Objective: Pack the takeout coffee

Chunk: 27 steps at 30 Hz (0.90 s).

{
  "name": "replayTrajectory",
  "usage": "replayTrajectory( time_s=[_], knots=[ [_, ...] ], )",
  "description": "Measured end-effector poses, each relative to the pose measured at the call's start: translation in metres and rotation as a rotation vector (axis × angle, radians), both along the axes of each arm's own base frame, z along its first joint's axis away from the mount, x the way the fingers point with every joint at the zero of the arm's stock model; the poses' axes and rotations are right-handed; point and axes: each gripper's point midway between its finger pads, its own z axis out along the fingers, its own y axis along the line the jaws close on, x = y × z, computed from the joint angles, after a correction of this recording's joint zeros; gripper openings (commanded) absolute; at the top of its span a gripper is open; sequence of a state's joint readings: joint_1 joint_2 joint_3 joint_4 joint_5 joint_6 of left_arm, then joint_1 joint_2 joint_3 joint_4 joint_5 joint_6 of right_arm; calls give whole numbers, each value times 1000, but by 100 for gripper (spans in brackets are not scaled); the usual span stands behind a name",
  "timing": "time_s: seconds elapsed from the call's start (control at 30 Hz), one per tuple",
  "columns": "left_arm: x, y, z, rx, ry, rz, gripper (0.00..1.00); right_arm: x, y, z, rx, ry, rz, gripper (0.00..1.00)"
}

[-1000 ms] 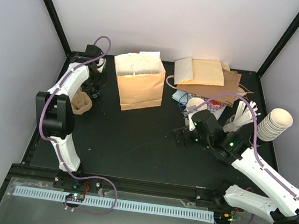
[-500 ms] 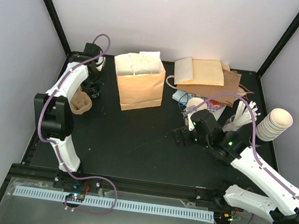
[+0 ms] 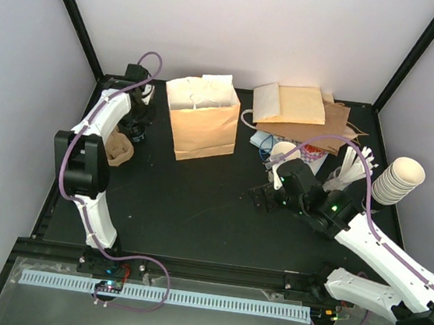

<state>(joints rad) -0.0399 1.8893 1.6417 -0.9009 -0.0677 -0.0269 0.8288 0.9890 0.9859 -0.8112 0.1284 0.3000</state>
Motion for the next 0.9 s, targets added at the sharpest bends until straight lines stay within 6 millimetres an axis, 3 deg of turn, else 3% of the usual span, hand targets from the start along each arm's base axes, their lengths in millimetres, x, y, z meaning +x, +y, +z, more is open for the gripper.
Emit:
replayTrajectory(
  time_s=[0.5, 0.63, 0.77, 0.9],
  knots=[
    [-1, 2, -2, -11, 12, 12, 7, 0, 0, 0, 0, 1, 0, 100],
    [-1, 2, -2, -12, 12, 12, 7, 0, 0, 0, 0, 1, 0, 100],
    [-1, 2, -2, -11, 12, 12, 23, 0, 0, 0, 0, 1, 0, 100],
    [-1, 2, -2, -11, 12, 16, 25, 0, 0, 0, 0, 0, 0, 100]
  ],
)
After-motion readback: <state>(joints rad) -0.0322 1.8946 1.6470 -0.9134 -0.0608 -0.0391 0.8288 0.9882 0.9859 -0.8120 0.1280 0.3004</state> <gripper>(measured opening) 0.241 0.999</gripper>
